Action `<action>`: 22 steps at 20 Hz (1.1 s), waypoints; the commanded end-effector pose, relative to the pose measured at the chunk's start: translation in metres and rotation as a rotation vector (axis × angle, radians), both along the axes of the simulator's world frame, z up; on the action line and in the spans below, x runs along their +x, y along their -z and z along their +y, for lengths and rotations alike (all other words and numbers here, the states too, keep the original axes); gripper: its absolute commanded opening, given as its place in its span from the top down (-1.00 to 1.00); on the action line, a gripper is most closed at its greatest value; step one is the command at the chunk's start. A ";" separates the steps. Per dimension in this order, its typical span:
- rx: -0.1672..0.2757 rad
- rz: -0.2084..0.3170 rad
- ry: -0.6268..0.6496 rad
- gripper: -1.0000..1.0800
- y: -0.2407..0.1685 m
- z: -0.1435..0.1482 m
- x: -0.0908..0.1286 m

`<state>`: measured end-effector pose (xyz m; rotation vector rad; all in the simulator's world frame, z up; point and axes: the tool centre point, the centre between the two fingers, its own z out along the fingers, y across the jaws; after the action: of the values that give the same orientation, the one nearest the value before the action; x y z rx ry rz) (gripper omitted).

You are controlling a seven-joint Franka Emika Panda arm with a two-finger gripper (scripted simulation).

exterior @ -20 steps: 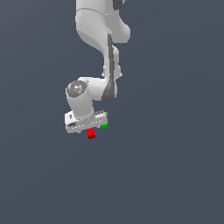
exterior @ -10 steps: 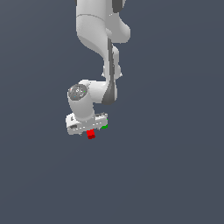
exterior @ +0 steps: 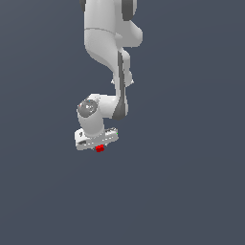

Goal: Stack the red cube on top of the green cube.

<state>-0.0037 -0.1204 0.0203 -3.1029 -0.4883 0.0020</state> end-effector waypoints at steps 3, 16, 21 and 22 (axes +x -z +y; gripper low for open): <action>0.000 -0.001 0.000 1.00 0.000 0.000 0.001; 0.000 -0.001 0.000 1.00 -0.011 0.000 0.000; 0.000 -0.001 0.000 1.00 -0.037 0.000 -0.001; 0.000 -0.001 0.000 1.00 -0.045 0.000 -0.001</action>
<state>-0.0047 -0.1203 0.0539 -3.1028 -0.4883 0.0028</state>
